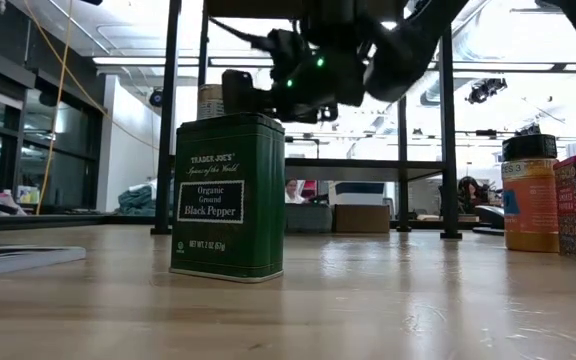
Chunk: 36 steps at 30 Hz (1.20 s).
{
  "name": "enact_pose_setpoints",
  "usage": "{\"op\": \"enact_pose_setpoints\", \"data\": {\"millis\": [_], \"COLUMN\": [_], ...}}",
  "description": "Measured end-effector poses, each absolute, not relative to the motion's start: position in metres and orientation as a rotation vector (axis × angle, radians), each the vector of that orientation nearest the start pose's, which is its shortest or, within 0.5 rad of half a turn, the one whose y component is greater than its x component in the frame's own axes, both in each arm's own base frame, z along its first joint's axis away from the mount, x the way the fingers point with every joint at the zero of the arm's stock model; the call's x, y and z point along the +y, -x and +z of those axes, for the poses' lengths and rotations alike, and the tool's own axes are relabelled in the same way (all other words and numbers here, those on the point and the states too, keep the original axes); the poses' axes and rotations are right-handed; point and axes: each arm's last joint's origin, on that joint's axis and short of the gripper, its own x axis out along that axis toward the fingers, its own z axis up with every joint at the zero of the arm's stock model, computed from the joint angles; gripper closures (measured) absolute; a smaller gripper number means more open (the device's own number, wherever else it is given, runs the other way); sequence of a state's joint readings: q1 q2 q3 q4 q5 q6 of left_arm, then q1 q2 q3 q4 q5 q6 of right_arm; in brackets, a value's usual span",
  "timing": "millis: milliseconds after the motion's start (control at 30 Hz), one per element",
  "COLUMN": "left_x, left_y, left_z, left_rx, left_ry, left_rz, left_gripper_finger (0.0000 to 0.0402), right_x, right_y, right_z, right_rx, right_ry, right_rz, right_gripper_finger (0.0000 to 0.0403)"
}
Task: Shelf spices
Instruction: Put the yellow seasoning bottle on the shelf, then put the orange seasoning bottle on the shelf
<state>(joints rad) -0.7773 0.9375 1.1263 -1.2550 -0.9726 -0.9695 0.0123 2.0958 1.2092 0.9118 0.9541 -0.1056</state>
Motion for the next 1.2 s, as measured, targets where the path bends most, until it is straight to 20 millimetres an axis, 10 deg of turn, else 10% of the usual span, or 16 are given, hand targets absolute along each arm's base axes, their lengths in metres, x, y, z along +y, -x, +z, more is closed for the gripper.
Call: {"op": "enact_pose_setpoints", "data": {"millis": [600, 967, 1200], "left_x": [-0.076, -0.081, -0.104], "left_y": [-0.112, -0.125, -0.156], "left_z": [0.348, 0.355, 0.359], "left_rx": [0.483, 0.389, 0.243], "left_ry": [0.164, 0.460, 0.592], "left_rz": [0.494, 0.483, 0.361], "left_gripper_finger": [0.0143, 0.0143, 0.0143], "right_x": [0.024, 0.045, 0.074], "right_y": [-0.400, -0.320, -0.296], "right_z": [0.263, 0.348, 0.365], "right_rx": [0.145, 0.272, 0.320], "right_ry": [0.115, -0.630, -0.596], "right_rz": [-0.818, -0.035, 0.218], "right_gripper_finger": [0.0071, 0.0071, 0.0071]}}
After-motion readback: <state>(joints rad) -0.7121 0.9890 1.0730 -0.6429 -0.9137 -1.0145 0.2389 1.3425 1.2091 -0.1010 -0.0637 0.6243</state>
